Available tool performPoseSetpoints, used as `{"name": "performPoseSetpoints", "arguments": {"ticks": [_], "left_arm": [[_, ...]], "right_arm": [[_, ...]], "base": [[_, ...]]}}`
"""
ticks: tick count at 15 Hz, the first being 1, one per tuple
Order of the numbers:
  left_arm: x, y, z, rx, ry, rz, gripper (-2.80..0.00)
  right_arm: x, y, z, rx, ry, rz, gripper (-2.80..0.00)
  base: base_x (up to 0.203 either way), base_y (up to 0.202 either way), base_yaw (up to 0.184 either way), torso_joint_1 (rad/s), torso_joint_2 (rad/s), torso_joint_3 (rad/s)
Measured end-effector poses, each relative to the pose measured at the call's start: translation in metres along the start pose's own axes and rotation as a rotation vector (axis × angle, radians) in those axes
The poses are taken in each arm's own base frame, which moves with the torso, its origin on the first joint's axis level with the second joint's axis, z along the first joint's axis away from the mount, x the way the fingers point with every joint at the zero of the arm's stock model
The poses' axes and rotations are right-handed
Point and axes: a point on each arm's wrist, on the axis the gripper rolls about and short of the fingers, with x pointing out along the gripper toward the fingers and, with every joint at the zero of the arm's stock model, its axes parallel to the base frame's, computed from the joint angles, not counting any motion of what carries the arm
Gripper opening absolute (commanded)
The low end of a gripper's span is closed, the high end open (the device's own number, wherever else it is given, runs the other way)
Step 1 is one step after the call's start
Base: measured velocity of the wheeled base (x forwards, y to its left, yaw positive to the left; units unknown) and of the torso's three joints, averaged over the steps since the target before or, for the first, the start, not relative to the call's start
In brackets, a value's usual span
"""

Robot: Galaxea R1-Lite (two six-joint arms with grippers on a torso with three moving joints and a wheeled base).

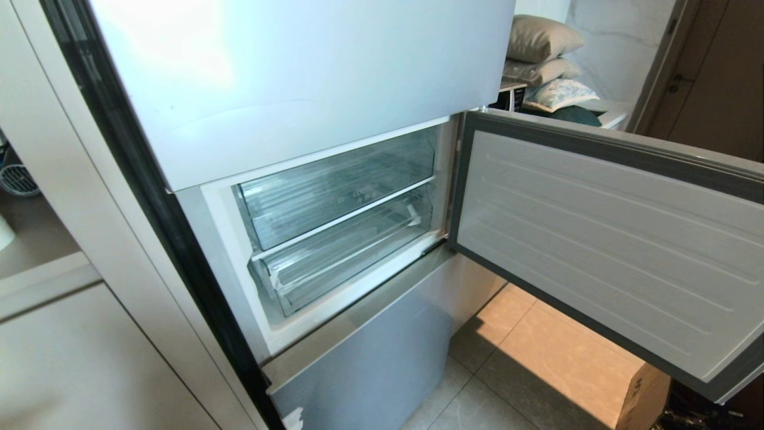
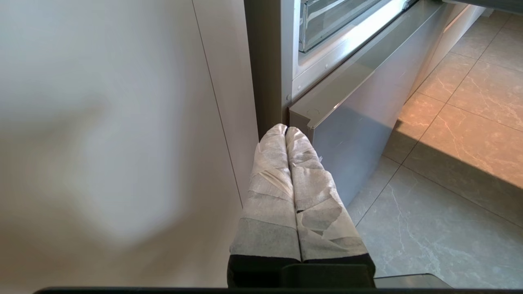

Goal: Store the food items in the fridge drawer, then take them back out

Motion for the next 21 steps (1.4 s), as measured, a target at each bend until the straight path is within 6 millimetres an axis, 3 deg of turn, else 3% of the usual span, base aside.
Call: {"name": "performPoseSetpoints", "arguments": {"ticks": [6,21], "left_arm": [[0.0,0.0,-0.0001,0.0,0.0,0.0,-2.8],[0.0,0.0,-0.0001,0.0,0.0,0.0,-2.8]], "right_arm": [[0.0,0.0,0.0001,0.0,0.0,-0.001,-2.8],[0.0,0.0,0.0001,0.001,0.0,0.0,-2.8]], "base": [[0.0,0.0,0.017,0.0,0.0,0.0],[0.001,-0.008,0.174,0.001,0.0,0.003]]}}
